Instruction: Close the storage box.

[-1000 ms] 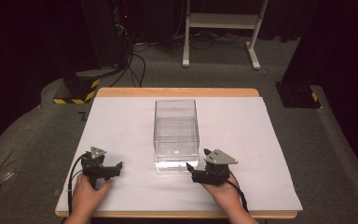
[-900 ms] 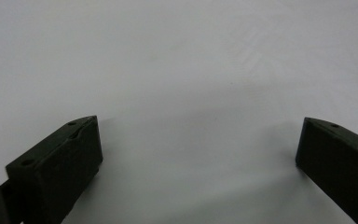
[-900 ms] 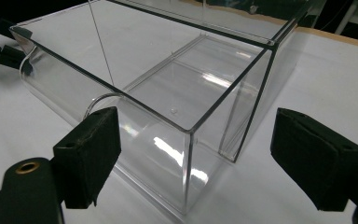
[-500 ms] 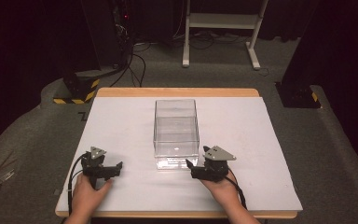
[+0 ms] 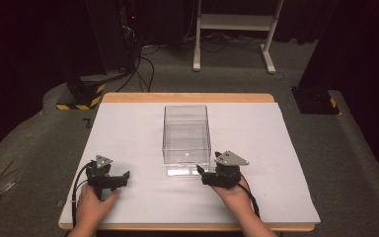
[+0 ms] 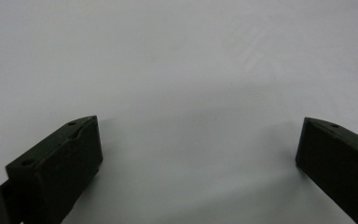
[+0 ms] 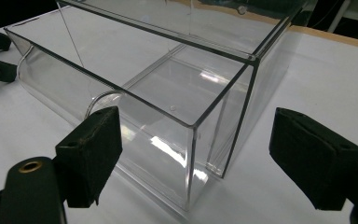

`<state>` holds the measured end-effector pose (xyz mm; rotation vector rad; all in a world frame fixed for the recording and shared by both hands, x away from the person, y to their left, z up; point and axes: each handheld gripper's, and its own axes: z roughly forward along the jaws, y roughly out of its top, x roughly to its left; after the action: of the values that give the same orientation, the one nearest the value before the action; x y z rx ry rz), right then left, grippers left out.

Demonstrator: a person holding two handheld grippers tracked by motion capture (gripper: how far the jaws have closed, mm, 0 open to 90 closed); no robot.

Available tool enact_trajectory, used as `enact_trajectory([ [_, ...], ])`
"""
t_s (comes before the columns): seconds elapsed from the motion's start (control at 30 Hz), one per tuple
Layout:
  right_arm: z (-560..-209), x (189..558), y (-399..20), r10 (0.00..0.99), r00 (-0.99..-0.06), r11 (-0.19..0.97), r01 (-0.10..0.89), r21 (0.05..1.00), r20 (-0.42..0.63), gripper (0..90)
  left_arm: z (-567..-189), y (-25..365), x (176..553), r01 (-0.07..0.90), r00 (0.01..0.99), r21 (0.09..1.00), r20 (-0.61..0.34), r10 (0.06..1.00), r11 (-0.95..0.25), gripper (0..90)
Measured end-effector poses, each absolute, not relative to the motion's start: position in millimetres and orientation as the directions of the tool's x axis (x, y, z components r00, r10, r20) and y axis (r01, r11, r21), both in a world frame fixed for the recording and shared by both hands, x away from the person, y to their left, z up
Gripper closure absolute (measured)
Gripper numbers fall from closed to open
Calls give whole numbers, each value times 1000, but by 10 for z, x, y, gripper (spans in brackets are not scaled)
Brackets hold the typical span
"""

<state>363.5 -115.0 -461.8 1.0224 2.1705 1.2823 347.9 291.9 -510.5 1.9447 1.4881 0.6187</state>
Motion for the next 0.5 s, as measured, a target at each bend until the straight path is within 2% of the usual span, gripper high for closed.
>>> enact_trajectory([
  [0.5, -4641, 3784, -1113, 784, -620, 293, 394, 871, 17, 174, -5106, 2919, 3480, 681, 261, 708, 3, 965, -186, 5],
])
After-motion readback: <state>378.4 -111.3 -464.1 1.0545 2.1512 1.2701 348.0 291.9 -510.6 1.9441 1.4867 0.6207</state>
